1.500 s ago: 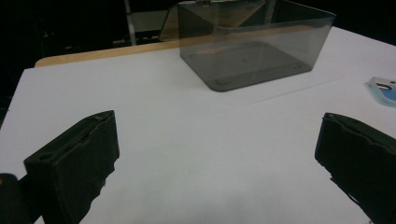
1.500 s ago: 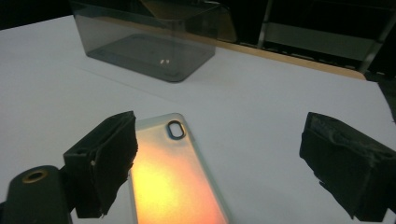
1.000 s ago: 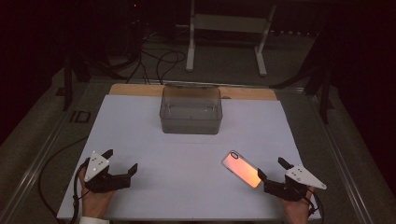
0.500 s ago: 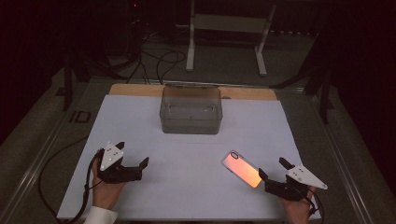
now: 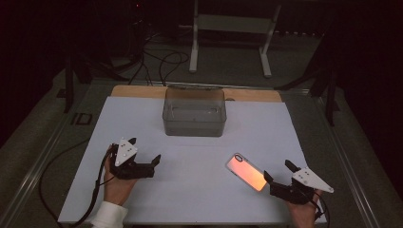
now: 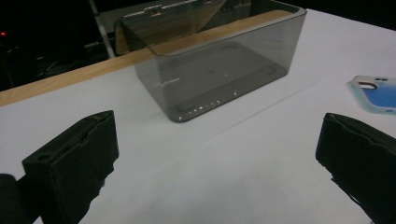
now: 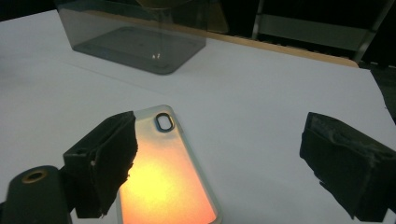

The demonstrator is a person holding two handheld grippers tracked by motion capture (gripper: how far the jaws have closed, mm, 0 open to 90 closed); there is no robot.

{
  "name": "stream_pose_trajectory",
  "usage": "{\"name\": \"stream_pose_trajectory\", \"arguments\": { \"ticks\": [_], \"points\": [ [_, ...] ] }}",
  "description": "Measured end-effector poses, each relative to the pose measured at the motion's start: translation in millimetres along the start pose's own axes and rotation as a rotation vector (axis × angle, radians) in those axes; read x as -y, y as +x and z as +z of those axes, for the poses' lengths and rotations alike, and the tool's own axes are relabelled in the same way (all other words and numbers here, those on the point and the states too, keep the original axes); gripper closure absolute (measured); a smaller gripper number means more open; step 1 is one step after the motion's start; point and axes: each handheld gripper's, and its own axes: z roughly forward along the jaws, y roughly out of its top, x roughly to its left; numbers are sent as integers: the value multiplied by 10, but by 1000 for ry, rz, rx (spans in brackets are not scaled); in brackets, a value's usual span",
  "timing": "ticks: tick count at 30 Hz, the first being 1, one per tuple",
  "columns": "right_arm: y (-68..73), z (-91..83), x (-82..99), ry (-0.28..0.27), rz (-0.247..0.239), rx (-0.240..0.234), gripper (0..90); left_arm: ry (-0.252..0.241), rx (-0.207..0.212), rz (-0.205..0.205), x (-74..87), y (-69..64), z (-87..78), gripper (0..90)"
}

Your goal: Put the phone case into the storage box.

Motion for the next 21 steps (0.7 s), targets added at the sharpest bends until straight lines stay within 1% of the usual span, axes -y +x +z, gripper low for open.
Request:
{"name": "stream_pose_trajectory", "arguments": {
  "ticks": [4, 6, 7, 8, 10, 21],
  "points": [
    [-3, 0, 0, -1, 3, 0, 105, -3, 20, 9, -65, -33, 60, 2],
    [-5, -2, -1, -2, 1, 3, 105, -5, 33, 7, -92, -47, 91, 2],
    [-5, -2, -1, -2, 1, 3, 105, -5, 33, 7, -92, -47, 91, 2],
    [-6, -2, -1, -2, 1, 3, 104, -4, 49, 1, -115, -55, 120, 2],
    [-9, -2, 0, -1, 2, 7, 100, -4, 59, -3, -134, -68, 147, 2],
    [-8, -3, 0, 3, 5, 7, 100, 0, 90, 10, -241, -130, 267, 2]
  ]
}}
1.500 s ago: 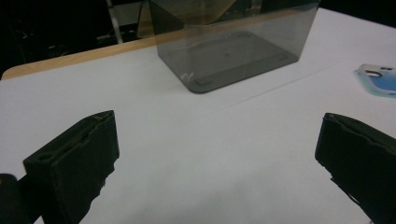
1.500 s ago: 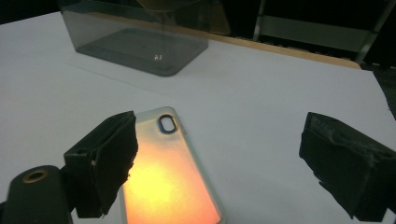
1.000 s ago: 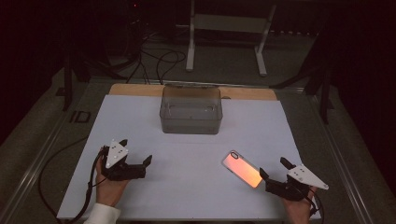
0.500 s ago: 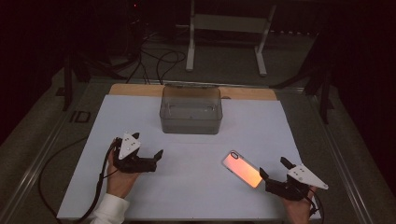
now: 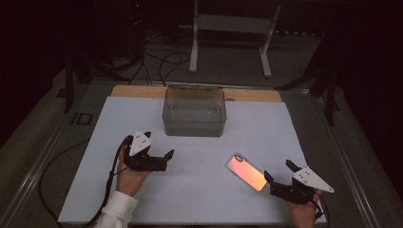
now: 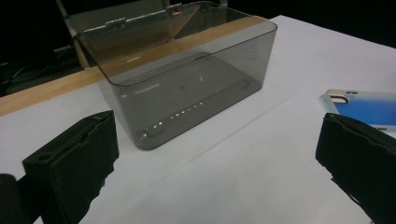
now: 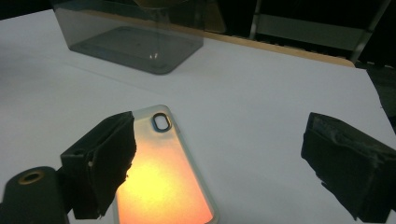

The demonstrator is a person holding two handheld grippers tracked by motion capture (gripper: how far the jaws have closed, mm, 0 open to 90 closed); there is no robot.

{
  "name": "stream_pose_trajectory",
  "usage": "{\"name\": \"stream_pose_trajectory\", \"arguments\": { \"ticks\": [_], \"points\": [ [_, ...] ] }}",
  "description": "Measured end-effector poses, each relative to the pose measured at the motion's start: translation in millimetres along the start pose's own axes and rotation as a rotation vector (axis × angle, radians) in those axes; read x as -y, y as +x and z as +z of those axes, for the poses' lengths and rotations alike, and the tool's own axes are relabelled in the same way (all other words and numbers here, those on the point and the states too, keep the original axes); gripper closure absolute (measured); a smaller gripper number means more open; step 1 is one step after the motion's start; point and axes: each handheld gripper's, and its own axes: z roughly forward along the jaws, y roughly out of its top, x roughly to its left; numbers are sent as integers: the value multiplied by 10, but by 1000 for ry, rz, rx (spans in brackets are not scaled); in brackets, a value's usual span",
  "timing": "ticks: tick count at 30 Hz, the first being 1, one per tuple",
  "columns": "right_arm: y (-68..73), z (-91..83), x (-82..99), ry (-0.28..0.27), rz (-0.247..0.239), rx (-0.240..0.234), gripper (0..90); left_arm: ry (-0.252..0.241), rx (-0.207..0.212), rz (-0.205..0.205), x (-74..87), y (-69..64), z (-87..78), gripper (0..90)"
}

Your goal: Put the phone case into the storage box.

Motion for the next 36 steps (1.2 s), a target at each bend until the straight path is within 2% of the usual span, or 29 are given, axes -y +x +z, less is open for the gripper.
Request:
{"name": "stream_pose_trajectory", "arguments": {
  "ticks": [20, 36],
  "points": [
    [-1, 7, 4, 0, -2, -4, 100, 15, 38, 46, -187, -115, 218, 2],
    [-3, 0, 0, -3, -5, -3, 100, 30, 75, 34, -255, -155, 393, 3]
  ]
}}
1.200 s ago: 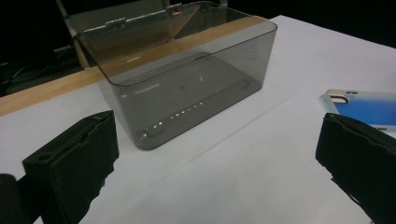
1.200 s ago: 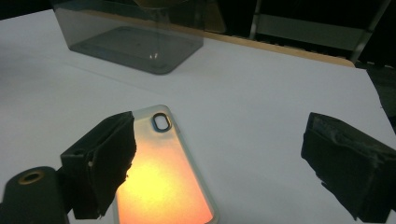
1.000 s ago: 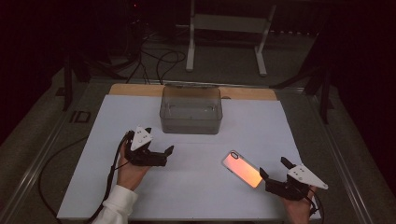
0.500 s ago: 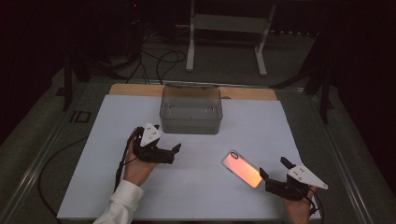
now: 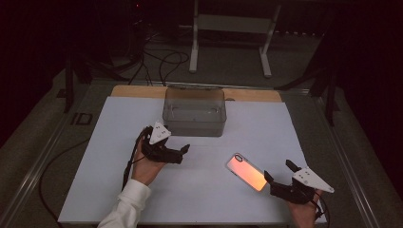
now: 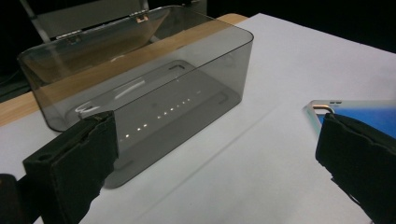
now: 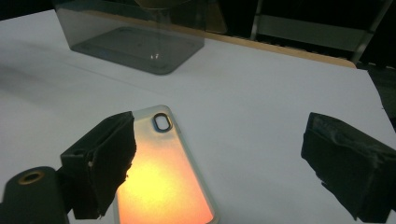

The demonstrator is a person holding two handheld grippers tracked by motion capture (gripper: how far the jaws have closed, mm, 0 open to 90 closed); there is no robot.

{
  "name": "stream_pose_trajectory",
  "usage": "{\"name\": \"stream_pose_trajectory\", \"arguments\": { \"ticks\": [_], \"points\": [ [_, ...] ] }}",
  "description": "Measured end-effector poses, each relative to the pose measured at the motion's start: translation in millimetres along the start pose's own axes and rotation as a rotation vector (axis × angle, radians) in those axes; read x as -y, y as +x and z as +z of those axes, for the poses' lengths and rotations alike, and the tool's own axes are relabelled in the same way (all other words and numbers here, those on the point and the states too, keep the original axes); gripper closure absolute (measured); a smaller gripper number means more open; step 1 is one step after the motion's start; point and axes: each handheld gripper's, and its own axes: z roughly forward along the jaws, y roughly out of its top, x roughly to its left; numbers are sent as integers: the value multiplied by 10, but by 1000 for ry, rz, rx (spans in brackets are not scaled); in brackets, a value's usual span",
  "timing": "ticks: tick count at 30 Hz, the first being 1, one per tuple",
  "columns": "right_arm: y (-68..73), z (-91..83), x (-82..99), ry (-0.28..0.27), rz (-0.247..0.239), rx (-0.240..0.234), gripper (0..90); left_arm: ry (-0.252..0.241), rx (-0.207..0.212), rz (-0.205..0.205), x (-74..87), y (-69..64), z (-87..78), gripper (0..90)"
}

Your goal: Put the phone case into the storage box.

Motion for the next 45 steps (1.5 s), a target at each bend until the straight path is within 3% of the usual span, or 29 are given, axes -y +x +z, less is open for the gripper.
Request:
{"name": "stream_pose_trajectory", "arguments": {
  "ticks": [13, 31, 45],
  "points": [
    [-2, -2, 0, -1, -1, -2, 100, 23, 27, 22, -66, -61, 156, 3],
    [-2, 0, 3, 2, -2, -5, 100, 44, 68, 2, -135, -101, 351, 3],
    [-7, -1, 2, 0, -3, -4, 100, 77, 87, 34, -218, -195, 517, 14]
  ]
}}
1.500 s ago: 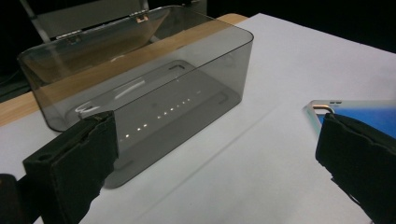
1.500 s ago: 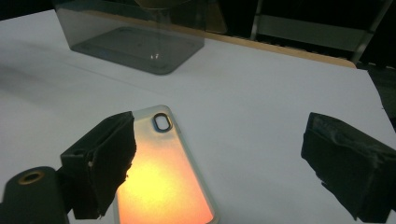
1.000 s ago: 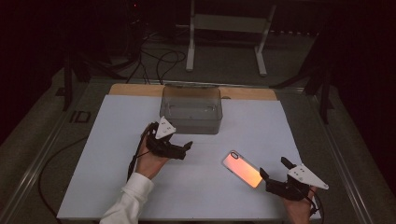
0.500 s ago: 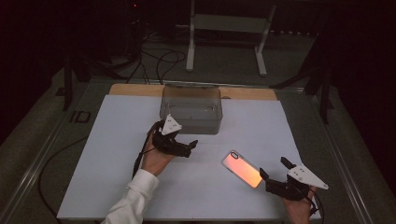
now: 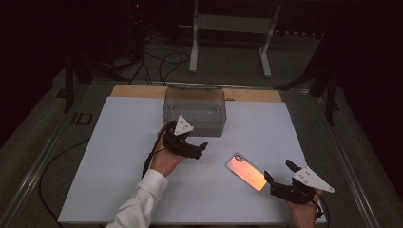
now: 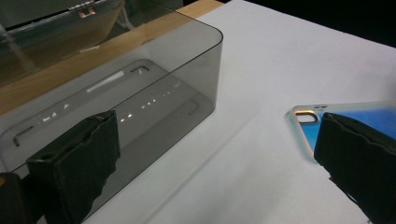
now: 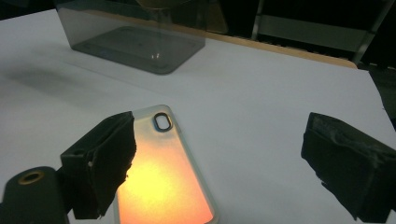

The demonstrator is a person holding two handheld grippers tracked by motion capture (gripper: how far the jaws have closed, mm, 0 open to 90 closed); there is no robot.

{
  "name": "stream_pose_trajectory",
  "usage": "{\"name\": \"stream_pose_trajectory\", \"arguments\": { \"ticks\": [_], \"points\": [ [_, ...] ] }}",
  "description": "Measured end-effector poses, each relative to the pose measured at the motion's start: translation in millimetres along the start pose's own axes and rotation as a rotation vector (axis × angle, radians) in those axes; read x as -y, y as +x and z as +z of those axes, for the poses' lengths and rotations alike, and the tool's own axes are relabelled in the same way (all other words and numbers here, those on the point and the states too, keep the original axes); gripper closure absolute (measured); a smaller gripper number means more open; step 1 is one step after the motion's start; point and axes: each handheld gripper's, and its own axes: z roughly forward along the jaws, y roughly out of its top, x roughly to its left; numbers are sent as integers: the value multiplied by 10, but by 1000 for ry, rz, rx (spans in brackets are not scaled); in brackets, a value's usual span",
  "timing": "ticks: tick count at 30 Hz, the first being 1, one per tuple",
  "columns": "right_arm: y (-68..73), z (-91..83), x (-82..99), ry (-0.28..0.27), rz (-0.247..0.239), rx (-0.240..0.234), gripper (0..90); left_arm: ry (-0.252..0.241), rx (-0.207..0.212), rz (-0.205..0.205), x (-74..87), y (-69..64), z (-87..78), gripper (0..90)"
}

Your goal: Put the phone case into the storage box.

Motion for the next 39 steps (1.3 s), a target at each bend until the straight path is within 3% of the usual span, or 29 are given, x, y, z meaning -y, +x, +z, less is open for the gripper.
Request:
{"name": "stream_pose_trajectory", "arguments": {
  "ticks": [39],
  "points": [
    [-4, -4, -3, -1, 0, -4, 100, 115, 69, 9, -174, -243, 473, 42]
  ]
}}
